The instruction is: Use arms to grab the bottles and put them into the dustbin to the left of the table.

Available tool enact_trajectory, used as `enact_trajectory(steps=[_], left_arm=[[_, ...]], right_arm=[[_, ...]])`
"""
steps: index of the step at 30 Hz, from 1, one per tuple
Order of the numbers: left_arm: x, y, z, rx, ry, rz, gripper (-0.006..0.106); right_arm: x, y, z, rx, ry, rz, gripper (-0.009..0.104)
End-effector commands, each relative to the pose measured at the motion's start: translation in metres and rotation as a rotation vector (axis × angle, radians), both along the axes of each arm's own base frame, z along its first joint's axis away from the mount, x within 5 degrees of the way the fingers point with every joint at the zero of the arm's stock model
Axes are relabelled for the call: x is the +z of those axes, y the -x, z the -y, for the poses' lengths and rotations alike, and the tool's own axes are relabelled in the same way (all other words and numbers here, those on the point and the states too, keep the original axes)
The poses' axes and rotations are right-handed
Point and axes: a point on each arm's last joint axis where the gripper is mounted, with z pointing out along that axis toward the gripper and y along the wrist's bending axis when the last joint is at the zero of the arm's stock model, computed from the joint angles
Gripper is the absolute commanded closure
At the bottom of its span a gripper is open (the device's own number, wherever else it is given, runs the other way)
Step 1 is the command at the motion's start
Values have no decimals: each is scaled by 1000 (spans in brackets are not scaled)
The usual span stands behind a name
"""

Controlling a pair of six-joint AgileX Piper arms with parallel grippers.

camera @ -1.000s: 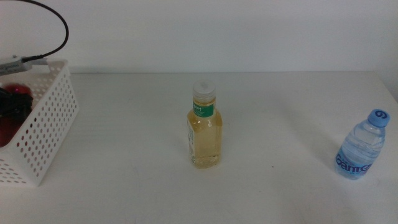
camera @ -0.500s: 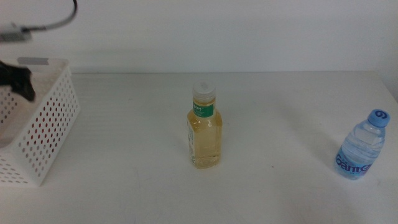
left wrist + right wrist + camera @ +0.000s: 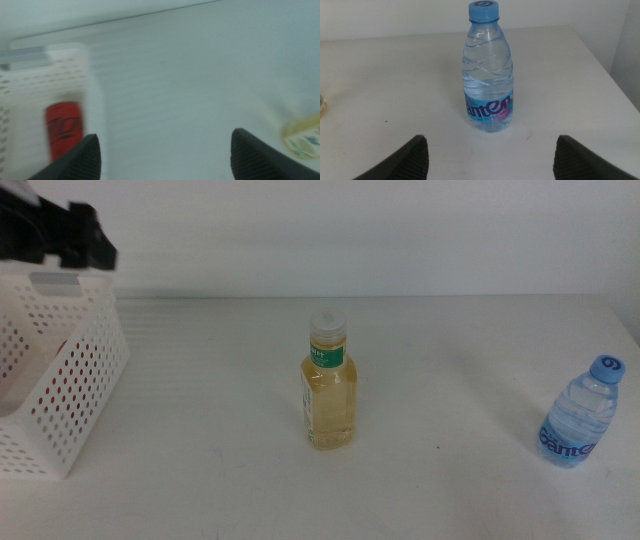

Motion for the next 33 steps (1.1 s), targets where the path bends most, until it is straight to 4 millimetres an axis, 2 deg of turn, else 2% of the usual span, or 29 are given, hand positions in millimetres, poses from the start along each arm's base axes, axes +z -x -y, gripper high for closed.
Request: enact_trajectory(steps=[1, 8, 17, 23, 27, 33], left_arm=[[15, 20, 15, -16, 37, 157, 21], [-29, 68, 59, -157, 60, 340, 21], [-92, 111, 87, -268, 122, 522, 21], [-125, 127, 95, -277, 189, 675, 21], [-143, 132, 94, -259, 256, 695, 21], [-155, 127, 104, -327, 259, 704, 21]], right_arm=[[11, 1, 1, -13, 10, 109, 30], [11, 1, 1, -13, 10, 109, 30], [11, 1, 1, -13, 10, 109, 30], [11, 1, 1, -13, 10, 109, 30], [11, 1, 1, -13, 10, 109, 30], [11, 1, 1, -13, 10, 109, 30]])
